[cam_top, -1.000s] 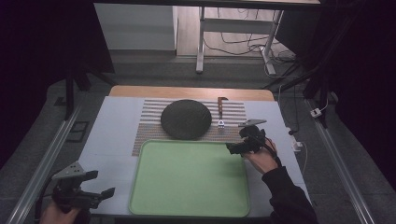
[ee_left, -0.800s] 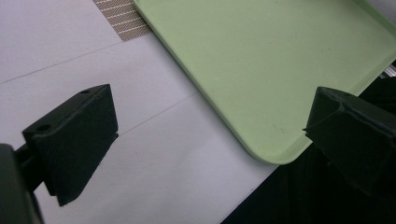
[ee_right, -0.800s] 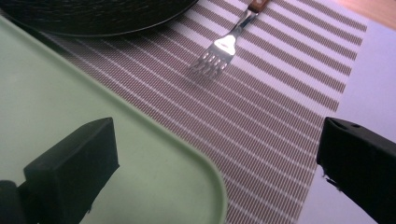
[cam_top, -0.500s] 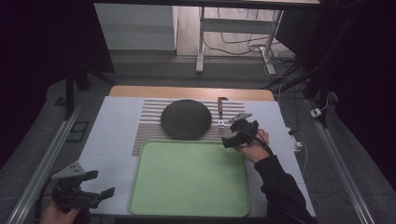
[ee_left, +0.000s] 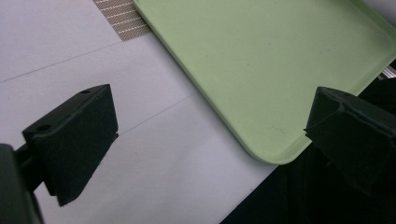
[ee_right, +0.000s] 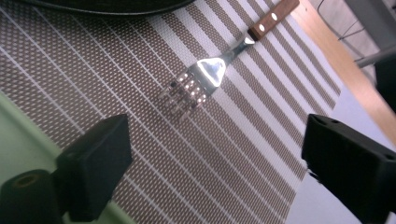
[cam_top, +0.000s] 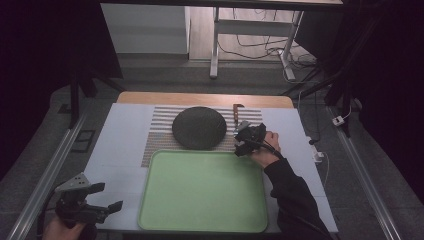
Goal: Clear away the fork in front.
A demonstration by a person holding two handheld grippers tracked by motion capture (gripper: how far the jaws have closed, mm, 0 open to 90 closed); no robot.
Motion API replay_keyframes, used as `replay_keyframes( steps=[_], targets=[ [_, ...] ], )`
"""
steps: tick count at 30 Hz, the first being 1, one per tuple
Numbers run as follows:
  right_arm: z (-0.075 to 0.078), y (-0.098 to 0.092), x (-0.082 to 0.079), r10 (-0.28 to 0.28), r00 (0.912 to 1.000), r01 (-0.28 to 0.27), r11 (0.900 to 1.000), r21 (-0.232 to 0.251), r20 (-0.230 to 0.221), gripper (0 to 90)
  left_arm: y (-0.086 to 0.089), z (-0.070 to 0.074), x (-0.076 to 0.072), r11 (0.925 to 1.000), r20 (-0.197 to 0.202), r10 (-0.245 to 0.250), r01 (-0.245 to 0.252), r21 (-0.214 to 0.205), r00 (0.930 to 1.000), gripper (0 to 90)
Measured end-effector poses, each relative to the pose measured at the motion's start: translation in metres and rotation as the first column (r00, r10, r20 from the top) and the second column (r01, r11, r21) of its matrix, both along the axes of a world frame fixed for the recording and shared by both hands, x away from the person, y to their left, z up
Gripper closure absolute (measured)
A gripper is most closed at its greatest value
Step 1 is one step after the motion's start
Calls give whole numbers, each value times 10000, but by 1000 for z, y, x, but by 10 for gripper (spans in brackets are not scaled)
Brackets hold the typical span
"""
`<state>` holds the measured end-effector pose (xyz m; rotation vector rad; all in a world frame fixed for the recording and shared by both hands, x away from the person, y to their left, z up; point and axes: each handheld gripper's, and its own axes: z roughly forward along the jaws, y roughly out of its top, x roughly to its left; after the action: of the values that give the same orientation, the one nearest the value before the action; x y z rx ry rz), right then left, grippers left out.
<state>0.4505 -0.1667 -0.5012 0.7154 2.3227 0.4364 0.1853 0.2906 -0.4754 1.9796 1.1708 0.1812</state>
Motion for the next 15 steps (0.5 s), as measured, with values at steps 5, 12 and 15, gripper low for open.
replay_keyframes(
  steps=[5, 12, 15],
  targets=[
    [-6, 14, 2, 822, 9961, -774, 9886, -1288, 327, 243, 0, 0, 0, 10000, -7, -2, 2, 23, 10000, 21],
    [-13, 28, 2, 1627, 9847, -1391, 9498, -2801, 627, 454, 0, 0, 0, 10000, -21, -3, 3, 4, 10000, 22],
    [-21, 35, 1, 2387, 9689, -1984, 9072, -3709, 656, 627, 0, 0, 0, 10000, -26, -8, 8, 33, 10000, 22]
  ],
)
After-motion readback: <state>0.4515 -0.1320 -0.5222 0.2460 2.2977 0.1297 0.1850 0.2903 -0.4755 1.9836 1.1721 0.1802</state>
